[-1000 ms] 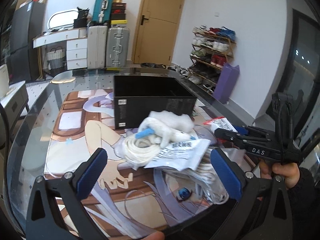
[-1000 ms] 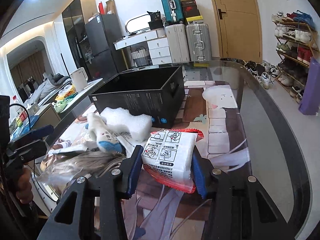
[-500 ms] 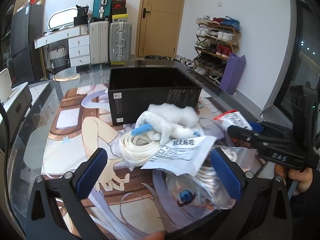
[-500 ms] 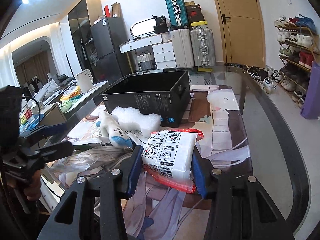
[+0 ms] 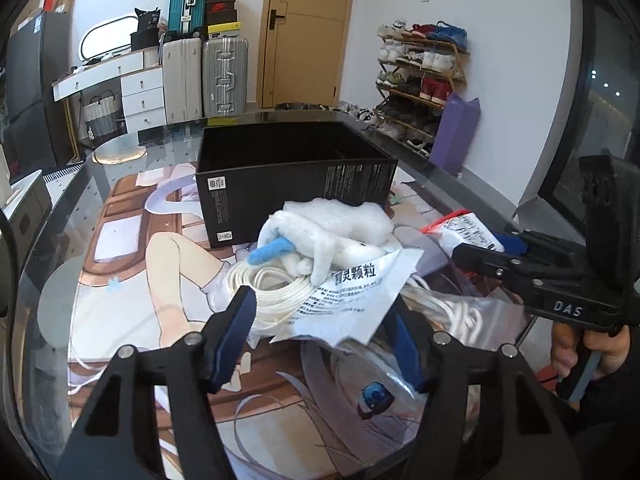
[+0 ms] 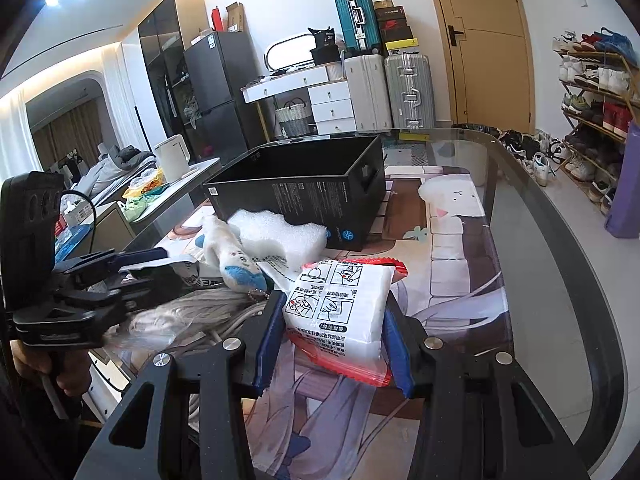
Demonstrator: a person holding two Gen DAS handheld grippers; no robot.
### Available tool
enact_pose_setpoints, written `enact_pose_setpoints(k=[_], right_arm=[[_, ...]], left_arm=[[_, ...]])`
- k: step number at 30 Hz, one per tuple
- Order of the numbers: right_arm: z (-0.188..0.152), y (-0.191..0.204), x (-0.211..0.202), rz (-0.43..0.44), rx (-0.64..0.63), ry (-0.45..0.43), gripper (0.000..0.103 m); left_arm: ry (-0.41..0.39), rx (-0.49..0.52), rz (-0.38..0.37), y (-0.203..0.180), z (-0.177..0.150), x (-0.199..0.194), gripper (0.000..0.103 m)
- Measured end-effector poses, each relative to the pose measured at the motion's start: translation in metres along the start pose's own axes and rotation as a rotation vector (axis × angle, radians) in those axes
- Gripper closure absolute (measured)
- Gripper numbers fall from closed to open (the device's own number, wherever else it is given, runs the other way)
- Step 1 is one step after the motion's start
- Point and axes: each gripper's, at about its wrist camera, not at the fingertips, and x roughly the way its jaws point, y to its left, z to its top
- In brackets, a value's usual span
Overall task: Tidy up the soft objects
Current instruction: 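Grasp the green-and-white packet with the left tool while the right tool holds the bag, then carry both packets over the black box and open both tools to drop them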
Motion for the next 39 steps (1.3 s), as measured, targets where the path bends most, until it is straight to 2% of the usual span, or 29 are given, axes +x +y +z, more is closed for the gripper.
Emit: enact_pose_setpoints(k=[4, 6, 8, 12, 14, 20, 39], right_arm=[[0.0, 0.001, 0.0, 0.002, -0.003, -0.001, 0.056], [0.0, 0.002, 0.0, 0.006, -0.001, 0.001, 0.056], [0.0, 0.003, 0.0, 0.008, -0.004, 0.004, 0.056], [0.0, 0.004, 0.0, 0.013, -0.006, 0.005, 0.056], [0.0, 0.006, -0.001, 0.016, -0.008, 0.001, 0.056], [0.003, 0.009, -0.002, 0.027, -0.019, -0.012, 0.056], [0.009, 0.017, -0.01, 0.047, -0.052, -0.044, 0.056]], left_arm=[[0.008, -0.011, -0.005, 0.004, 0.002, 0.005, 0.055], [0.005, -0.01, -0.012, 0.004, 0.002, 0.005, 0.071], [0.002, -0.009, -0.021, 0.005, 0.003, 0.006, 0.075], [-0.014, -0.007, -0.047, 0.004, 0.003, 0.003, 0.092], [-0.027, -0.008, -0.05, 0.005, 0.002, -0.001, 0.096], [-0.064, -0.009, -0.054, 0.007, 0.004, -0.014, 0.1], [-0.113, -0.037, -0.057, 0.017, 0.01, -0.034, 0.101]])
